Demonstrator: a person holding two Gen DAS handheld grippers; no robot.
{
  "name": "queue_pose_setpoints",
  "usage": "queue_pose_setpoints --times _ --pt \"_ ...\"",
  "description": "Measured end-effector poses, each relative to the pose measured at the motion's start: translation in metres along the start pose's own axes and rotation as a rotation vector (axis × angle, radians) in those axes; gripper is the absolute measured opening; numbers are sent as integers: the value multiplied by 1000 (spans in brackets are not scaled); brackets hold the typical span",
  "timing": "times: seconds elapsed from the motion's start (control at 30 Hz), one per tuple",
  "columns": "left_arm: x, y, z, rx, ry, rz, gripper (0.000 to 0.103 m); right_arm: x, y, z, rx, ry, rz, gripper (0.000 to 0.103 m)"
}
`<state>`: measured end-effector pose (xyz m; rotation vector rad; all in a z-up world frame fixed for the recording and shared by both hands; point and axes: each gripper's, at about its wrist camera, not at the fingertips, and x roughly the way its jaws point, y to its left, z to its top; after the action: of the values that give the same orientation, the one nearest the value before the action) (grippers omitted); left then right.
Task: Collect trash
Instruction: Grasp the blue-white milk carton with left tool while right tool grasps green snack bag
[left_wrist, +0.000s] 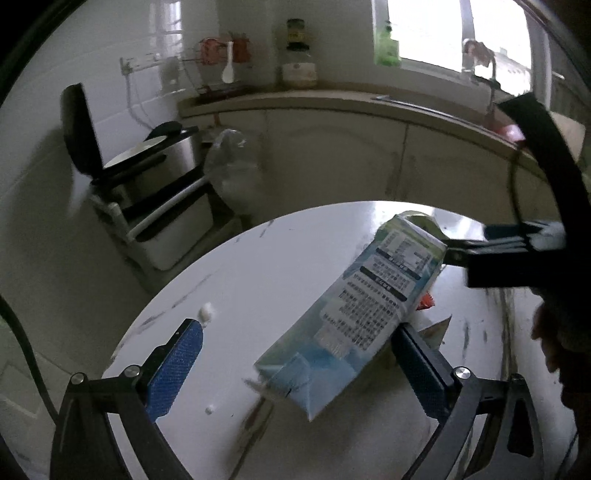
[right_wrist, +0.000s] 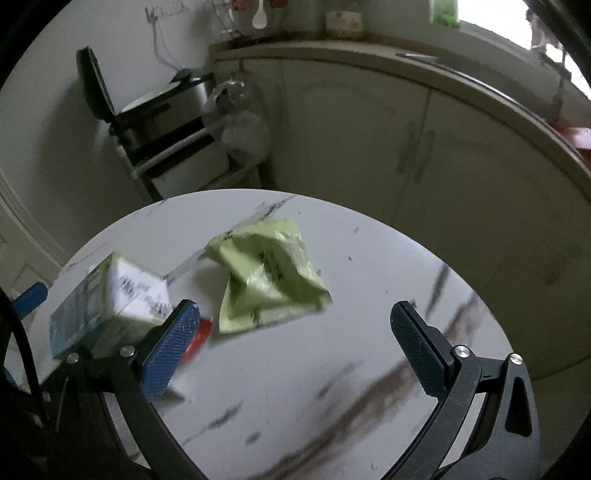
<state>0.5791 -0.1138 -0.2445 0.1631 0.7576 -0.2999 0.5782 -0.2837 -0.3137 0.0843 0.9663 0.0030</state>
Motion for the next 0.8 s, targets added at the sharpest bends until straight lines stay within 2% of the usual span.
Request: queue_pose_setpoints --times 0.07,0.17,0.2,0.23,0.27,0.33,0.37,0.4,0.6,0.8 --pt "9 1 3 -5 10 -29 92 11 1 5 0 12 12 103" --pt "18 5 7 -17 28 -75 67 26 3 11 -7 33 18 100" --pt "21 7 9 -22 39 -89 58 32 3 12 -8 41 21 92" --pt "25 9 10 -25 44 -92 53 34 3 13 -12 39 11 91" --pt "27 12 11 -31 48 -102 50 34 5 13 -24 32 0 85" --pt "29 15 11 -55 58 -121 37 32 10 12 -53 14 10 69" --pt "29 17 11 -63 59 -120 36 30 12 11 -64 8 6 53" --pt "30 19 12 -68 60 -123 35 28 14 9 -85 3 -7 48" --pt "30 24 10 -96 58 -124 34 17 4 3 -45 0 44 38" --pt "11 21 4 -105 31 -100 34 1 -9 -11 12 -2 80 34"
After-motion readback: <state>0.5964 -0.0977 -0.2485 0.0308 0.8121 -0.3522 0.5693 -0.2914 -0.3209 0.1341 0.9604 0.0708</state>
